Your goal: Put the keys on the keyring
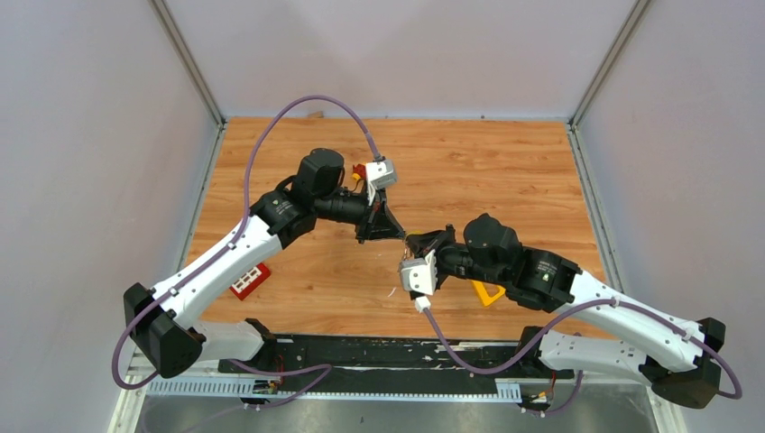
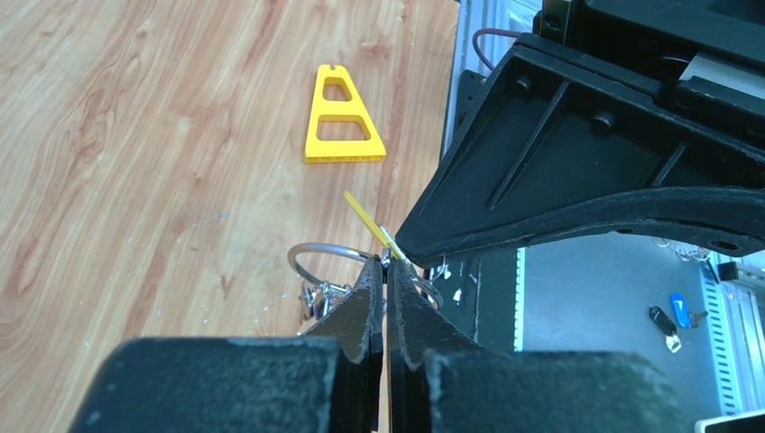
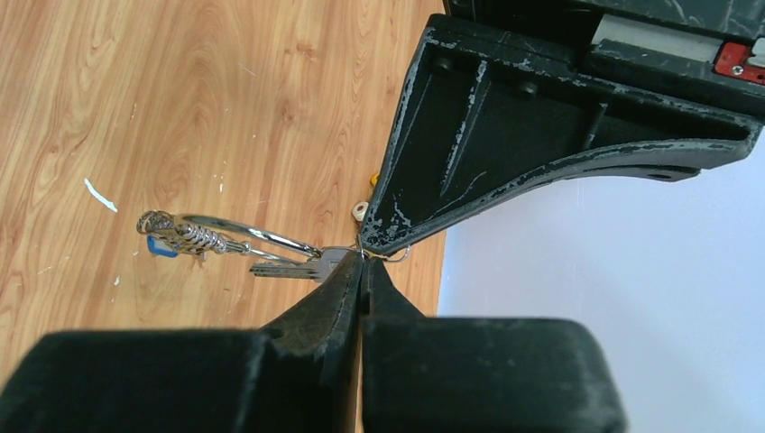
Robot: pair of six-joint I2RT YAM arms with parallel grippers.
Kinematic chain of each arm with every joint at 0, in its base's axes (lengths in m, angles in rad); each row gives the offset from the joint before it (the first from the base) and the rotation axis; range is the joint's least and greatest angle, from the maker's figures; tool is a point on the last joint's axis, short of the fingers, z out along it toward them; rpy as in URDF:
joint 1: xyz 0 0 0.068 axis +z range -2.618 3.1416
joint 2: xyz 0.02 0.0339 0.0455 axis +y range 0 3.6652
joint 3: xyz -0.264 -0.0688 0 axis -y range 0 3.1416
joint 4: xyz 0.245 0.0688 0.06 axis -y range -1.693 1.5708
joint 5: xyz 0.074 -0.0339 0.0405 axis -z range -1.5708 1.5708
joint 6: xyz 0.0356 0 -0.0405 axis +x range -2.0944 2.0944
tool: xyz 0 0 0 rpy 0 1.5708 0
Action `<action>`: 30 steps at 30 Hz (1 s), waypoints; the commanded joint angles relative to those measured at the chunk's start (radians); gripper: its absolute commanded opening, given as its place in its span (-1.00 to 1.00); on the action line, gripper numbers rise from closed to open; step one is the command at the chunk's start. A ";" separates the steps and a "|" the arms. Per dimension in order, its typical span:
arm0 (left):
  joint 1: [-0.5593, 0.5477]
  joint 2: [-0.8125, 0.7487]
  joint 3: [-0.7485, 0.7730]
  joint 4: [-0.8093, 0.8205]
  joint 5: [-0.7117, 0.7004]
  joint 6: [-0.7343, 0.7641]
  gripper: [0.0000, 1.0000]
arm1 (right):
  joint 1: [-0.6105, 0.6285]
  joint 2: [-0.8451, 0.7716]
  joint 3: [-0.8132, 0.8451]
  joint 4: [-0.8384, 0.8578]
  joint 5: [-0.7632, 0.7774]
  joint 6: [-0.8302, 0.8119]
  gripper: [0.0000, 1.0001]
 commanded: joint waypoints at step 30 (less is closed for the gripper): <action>-0.001 -0.037 0.012 0.021 0.050 0.047 -1.00 | -0.005 -0.006 0.019 0.055 0.046 0.001 -1.00</action>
